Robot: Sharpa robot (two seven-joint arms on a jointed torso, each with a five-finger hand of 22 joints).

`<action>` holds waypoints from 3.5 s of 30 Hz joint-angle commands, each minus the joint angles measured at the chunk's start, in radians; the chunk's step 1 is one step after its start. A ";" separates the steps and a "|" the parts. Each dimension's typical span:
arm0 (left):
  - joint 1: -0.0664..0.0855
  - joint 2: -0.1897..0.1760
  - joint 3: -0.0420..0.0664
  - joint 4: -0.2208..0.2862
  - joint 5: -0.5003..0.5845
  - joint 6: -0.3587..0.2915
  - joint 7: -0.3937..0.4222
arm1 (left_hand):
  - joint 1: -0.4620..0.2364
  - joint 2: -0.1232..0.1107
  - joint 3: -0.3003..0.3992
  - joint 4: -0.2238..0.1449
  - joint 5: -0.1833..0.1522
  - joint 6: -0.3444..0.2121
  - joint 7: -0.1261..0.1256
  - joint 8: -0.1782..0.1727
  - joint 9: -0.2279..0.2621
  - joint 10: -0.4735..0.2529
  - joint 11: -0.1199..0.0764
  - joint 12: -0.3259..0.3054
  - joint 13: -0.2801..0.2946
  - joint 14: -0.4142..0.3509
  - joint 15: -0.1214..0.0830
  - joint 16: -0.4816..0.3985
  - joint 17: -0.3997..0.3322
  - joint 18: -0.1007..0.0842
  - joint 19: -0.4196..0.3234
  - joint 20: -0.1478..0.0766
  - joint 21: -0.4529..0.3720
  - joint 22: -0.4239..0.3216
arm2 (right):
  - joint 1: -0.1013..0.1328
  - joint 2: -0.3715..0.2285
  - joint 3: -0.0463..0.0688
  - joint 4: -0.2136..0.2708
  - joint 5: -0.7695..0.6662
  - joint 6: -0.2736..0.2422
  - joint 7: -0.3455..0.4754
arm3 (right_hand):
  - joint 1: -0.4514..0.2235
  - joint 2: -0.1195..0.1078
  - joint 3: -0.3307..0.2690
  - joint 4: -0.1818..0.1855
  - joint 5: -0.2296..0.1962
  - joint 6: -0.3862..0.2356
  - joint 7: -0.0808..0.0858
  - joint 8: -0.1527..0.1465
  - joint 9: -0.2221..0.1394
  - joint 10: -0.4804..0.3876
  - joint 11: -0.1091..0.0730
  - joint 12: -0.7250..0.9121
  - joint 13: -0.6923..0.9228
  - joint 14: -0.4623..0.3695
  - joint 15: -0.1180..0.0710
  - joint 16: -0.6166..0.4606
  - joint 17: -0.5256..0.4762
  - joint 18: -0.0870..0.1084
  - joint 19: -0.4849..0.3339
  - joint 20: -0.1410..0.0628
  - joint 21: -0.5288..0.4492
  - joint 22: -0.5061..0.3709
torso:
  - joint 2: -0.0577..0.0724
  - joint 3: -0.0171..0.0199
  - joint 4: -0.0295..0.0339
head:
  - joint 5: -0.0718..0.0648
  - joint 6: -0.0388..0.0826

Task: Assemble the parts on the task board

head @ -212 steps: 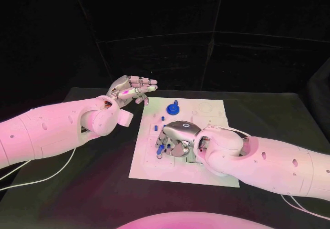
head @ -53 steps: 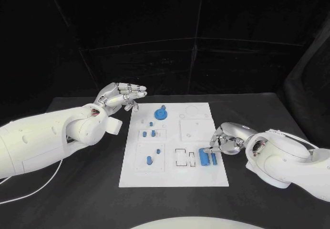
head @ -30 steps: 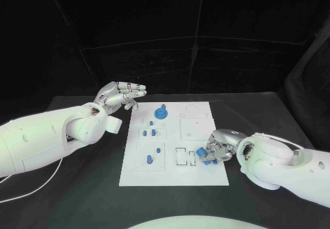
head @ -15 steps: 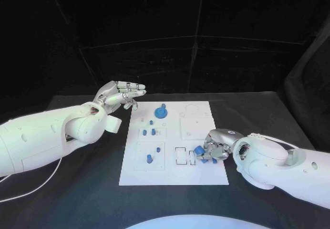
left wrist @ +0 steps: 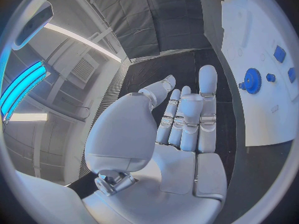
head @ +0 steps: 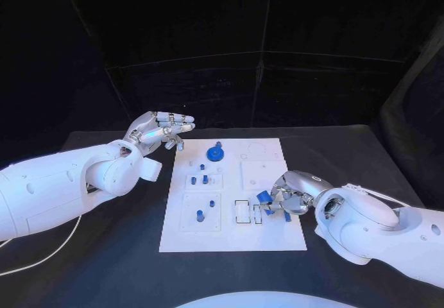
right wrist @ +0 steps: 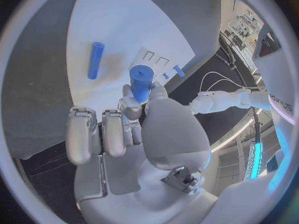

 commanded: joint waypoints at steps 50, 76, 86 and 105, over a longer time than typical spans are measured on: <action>0.002 0.001 0.001 0.004 0.003 0.012 0.002 | -0.009 0.005 -0.005 0.001 0.006 0.001 0.001 0.002 -0.001 -0.009 0.001 0.008 -0.002 -0.007 -0.001 0.001 -0.003 0.014 -0.005 -0.001 -0.007 -0.002 | 0.001 0.151 0.000 -0.069 -0.026 0.106 -0.015 | -0.029 -0.091 0.117 -0.120 -0.279 0.060 -0.027 -0.054 0.122 -0.002 -0.007 -0.224 -0.099 0.052 -0.014 -0.029 -0.025 -0.015 0.002 -0.008 -0.013 0.111 | 0.001 -0.0001 -0.0002 | 0.005 -0.001; 0.002 -0.001 0.000 0.001 0.003 0.012 0.001 | -0.009 0.005 -0.005 0.001 0.006 0.000 0.001 0.002 -0.002 -0.011 0.001 0.008 -0.002 -0.008 -0.001 0.000 -0.005 0.014 -0.004 -0.001 -0.007 -0.003 | 0.002 -0.086 0.001 0.004 0.069 0.022 0.043 | -0.057 -0.073 0.038 -0.054 -0.183 0.020 -0.006 -0.108 0.117 -0.027 0.012 -0.285 -0.118 0.049 0.003 -0.044 -0.038 -0.010 -0.011 0.006 -0.026 0.095 | 0.002 0.0002 -0.0027 | -0.018 0.017; 0.001 0.003 -0.003 0.000 0.003 0.015 0.001 | -0.009 0.005 -0.005 0.001 0.006 0.000 0.001 0.002 -0.002 -0.012 0.001 0.009 -0.002 -0.008 -0.001 0.001 -0.005 0.014 -0.004 -0.001 -0.008 -0.003 | 0.002 -0.121 0.000 -0.009 -0.038 0.059 0.011 | -0.054 -0.076 0.017 -0.043 -0.167 0.025 -0.006 -0.108 0.122 -0.042 0.013 -0.327 -0.146 0.045 0.003 -0.056 -0.052 -0.007 -0.021 0.007 -0.035 0.083 | 0.002 -0.0002 0.0009 | -0.027 0.020; 0.001 -0.001 -0.004 0.000 0.003 0.017 0.000 | -0.009 0.005 -0.005 0.001 0.006 0.000 0.001 0.002 -0.002 -0.012 0.001 0.009 -0.002 -0.008 -0.001 0.001 -0.005 0.014 -0.004 -0.001 -0.008 -0.003 | 0.000 -0.061 0.000 -0.076 -0.106 0.247 -0.004 | -0.042 -0.084 -0.004 -0.031 -0.184 0.025 -0.007 -0.107 0.132 -0.038 0.012 -0.320 -0.135 0.044 0.003 -0.062 -0.057 -0.006 -0.024 0.006 -0.039 0.079 | 0.002 0.0003 -0.0005 | -0.026 0.006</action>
